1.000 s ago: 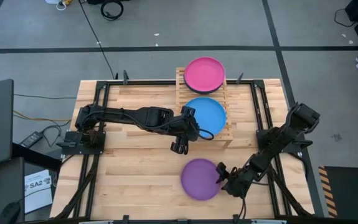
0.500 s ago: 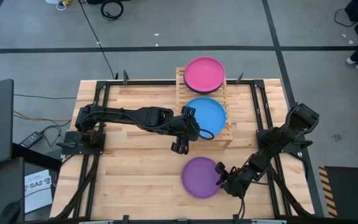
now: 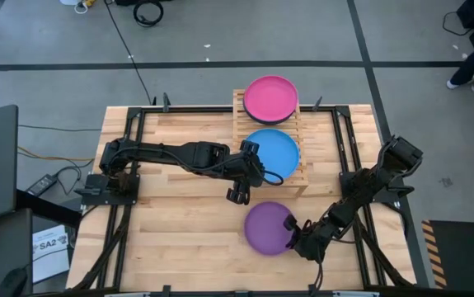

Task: Place and stack plates onto a shelf
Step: Stack the violet plate on top of the blue plate

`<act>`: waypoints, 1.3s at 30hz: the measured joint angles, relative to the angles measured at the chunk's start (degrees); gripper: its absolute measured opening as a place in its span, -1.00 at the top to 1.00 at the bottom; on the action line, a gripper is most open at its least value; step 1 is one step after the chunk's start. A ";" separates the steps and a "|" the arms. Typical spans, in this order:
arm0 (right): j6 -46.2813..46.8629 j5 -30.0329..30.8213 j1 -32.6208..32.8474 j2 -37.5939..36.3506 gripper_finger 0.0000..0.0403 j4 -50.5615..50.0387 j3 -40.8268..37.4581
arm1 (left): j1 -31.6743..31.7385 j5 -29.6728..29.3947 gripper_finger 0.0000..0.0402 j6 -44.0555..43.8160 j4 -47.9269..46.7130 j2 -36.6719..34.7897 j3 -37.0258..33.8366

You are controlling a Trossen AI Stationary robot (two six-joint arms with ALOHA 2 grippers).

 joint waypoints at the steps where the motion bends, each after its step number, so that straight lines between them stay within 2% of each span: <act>1: 0.03 -0.10 0.00 0.00 0.89 -0.03 0.00 | -0.01 0.00 -0.14 0.04 0.02 0.00 0.00; 13: 0.36 -0.84 0.00 0.02 0.90 3.04 -0.04 | -0.06 -0.23 -0.14 -0.52 -1.80 -2.68 -0.02; 22: 0.89 -1.67 0.02 0.07 0.91 4.96 1.40 | -1.04 -0.28 -0.14 -9.30 -13.21 -10.20 -0.02; 30: 1.13 -2.22 0.04 0.13 0.91 4.74 4.56 | -5.62 -1.16 -0.14 -15.32 -20.21 -17.19 0.00; 34: 1.13 -3.70 0.04 0.13 0.91 4.67 6.18 | -9.62 -4.77 -0.14 -19.77 -23.76 -20.03 0.00; 39: 1.11 -6.83 0.04 0.13 0.91 4.34 8.49 | -16.87 -13.11 -0.14 -27.59 -27.39 -23.16 -1.37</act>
